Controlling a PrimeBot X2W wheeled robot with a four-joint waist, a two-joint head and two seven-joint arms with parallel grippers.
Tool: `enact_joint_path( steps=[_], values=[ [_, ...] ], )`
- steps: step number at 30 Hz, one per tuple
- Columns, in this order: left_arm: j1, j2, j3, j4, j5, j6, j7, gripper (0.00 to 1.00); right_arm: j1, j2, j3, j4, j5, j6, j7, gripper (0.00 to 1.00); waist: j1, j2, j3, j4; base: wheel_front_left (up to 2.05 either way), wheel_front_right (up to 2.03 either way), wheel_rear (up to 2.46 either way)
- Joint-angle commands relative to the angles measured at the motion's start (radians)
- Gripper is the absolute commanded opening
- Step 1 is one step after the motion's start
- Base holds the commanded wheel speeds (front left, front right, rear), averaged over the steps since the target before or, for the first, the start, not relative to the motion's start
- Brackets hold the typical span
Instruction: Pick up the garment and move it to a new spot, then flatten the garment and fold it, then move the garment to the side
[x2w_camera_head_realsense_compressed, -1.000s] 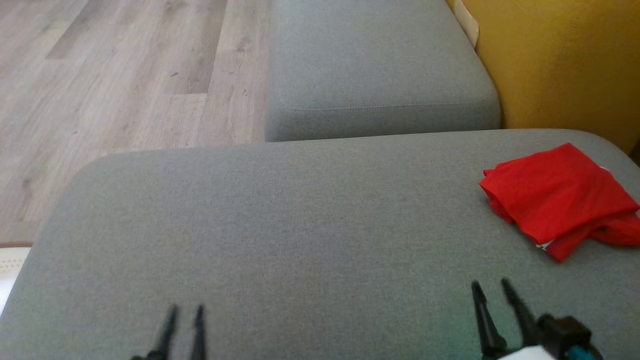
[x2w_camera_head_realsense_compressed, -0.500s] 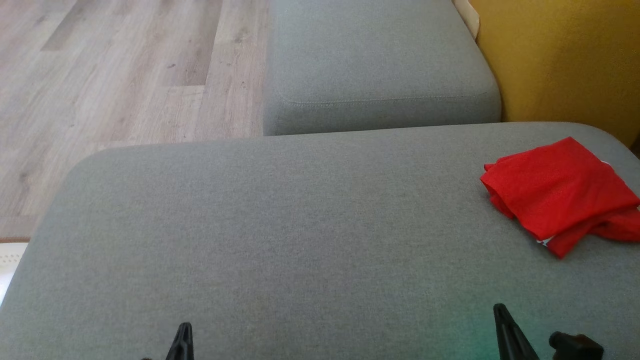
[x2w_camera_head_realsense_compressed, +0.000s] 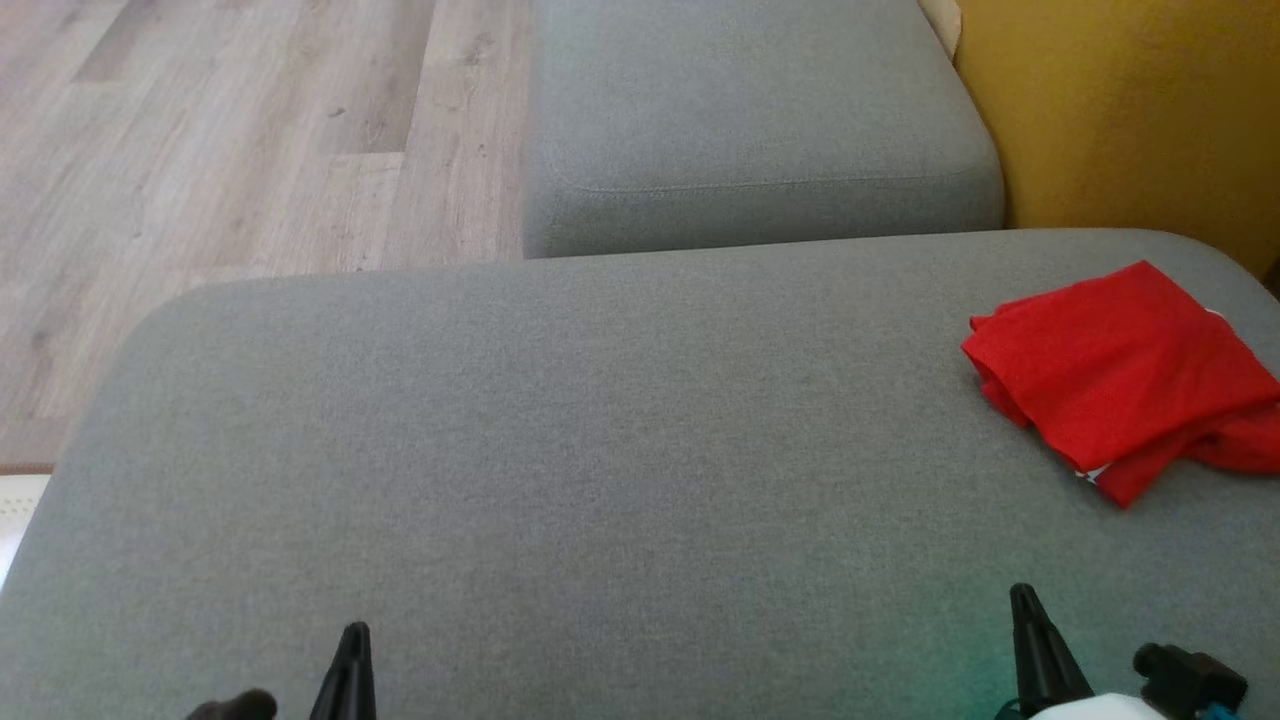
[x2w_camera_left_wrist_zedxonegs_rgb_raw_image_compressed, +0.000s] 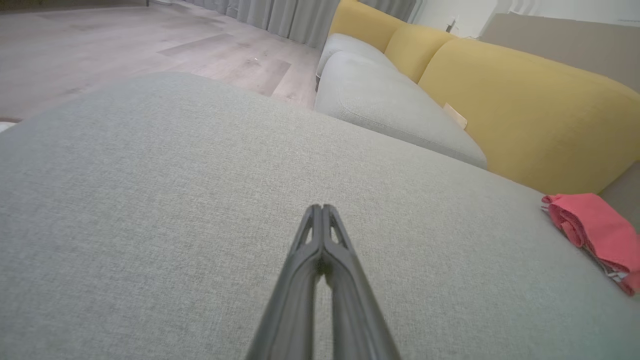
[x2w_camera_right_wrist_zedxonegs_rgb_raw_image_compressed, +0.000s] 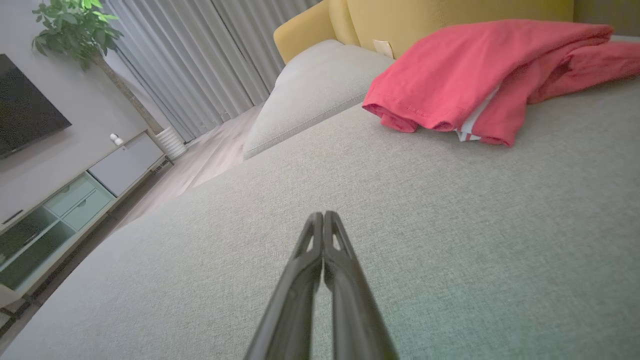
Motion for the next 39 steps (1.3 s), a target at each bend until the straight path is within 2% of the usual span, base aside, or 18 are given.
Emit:
enact_joint_path(
  steps=[1,39],
  values=[
    [-0.054,0.012,0.019,-0.023,-0.033,-0.01,0.004,0.0,-0.062,0.001,-0.007,-0.038,0.031,0.0,0.006,0.0,0.0,0.0,0.002,0.0,0.0,0.0,0.0],
    [-0.19,0.02,0.092,0.035,-0.504,-0.083,0.099,0.0,-0.144,0.004,-0.068,-0.069,0.455,0.0,0.112,0.0,0.0,0.0,0.062,-0.009,0.0,0.0,0.0]
  ],
)
